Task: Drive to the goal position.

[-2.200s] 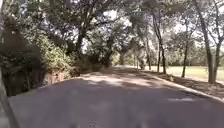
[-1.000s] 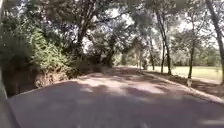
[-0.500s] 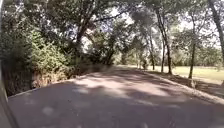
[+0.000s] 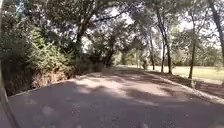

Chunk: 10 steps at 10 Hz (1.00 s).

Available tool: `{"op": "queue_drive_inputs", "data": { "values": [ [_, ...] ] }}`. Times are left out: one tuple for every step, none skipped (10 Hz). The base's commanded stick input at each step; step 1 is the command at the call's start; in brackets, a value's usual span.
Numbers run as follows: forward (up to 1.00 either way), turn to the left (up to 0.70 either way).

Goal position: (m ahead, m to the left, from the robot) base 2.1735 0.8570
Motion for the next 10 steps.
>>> {"op": "queue_drive_inputs", "data": {
  "values": [
    [0.7,0.0],
    [0.7,-0.05],
    [0.7,-0.19],
    [0.7,-0.32],
    [0.7,-0.35],
    [0.7,-0.35],
    [0.7,-0.35],
    [0.7,-0.35],
    [0.7,-0.3],
    [0.7,-0.1]
  ]
}}
